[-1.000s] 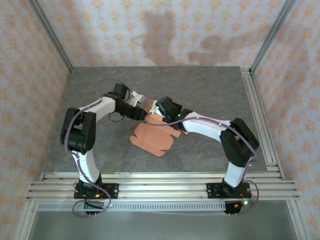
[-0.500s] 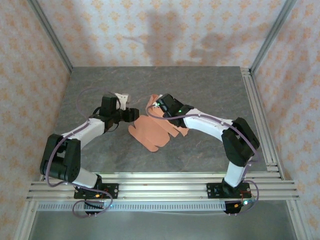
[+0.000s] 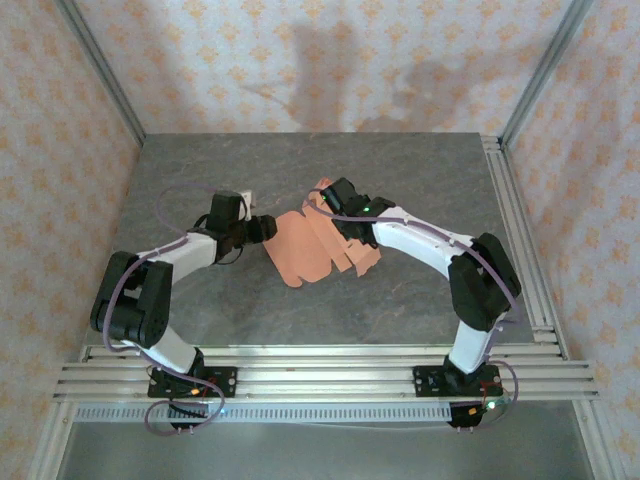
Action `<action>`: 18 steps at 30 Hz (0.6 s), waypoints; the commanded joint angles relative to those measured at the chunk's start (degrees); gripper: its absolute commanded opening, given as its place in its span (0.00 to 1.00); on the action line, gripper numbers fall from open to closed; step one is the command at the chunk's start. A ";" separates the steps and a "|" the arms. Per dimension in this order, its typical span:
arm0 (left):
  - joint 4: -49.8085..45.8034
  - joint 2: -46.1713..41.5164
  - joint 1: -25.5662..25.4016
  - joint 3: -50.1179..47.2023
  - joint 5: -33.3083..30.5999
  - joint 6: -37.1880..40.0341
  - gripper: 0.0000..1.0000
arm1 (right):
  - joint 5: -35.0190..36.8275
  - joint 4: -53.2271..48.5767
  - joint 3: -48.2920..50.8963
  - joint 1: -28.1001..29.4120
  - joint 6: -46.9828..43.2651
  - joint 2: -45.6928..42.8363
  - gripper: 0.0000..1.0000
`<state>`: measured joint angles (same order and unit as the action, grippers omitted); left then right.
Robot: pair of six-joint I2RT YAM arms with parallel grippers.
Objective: Fold the paper box
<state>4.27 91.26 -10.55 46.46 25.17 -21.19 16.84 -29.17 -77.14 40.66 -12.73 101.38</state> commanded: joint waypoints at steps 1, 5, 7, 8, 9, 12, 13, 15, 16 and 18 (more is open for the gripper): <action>-1.29 2.14 -1.51 3.95 -1.23 -1.69 0.50 | -1.87 -1.39 0.10 -0.63 4.42 -0.40 0.00; -2.34 6.57 -3.45 8.89 0.20 -3.25 0.43 | -4.59 -0.19 0.48 -0.76 5.64 -0.60 0.00; -3.58 8.80 -4.45 11.51 0.11 -3.38 0.42 | -5.04 -0.68 0.12 -0.76 6.25 -0.39 0.00; -3.87 10.00 -4.83 12.42 0.06 -3.56 0.41 | -5.41 -1.01 -0.10 -0.77 6.50 -0.20 0.00; -3.82 10.90 -5.05 13.15 0.22 -3.91 0.40 | -5.95 -1.47 -0.37 -0.85 6.98 -0.05 0.00; -3.10 12.82 -5.43 14.57 0.76 -4.25 0.39 | -9.11 -2.82 -1.03 -1.40 8.68 0.54 0.00; -2.89 13.12 -5.49 14.89 0.76 -4.07 0.39 | -10.09 -3.27 -1.21 -1.67 9.22 0.58 0.00; -3.28 13.71 -5.70 15.84 0.93 -2.61 0.40 | -12.01 -3.98 -1.39 -2.22 9.92 0.82 0.00; -3.65 13.87 -5.72 16.24 0.73 -1.99 0.40 | -12.53 -4.18 -1.43 -2.46 10.20 0.90 0.00; -4.58 14.26 -5.71 17.25 -0.34 -0.99 0.40 | -13.60 -4.32 -1.36 -2.77 10.36 0.97 0.00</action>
<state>1.63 105.30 -16.03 61.08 25.45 -23.94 5.96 -31.11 -77.12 38.54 -4.54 101.47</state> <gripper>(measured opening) 0.399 0.048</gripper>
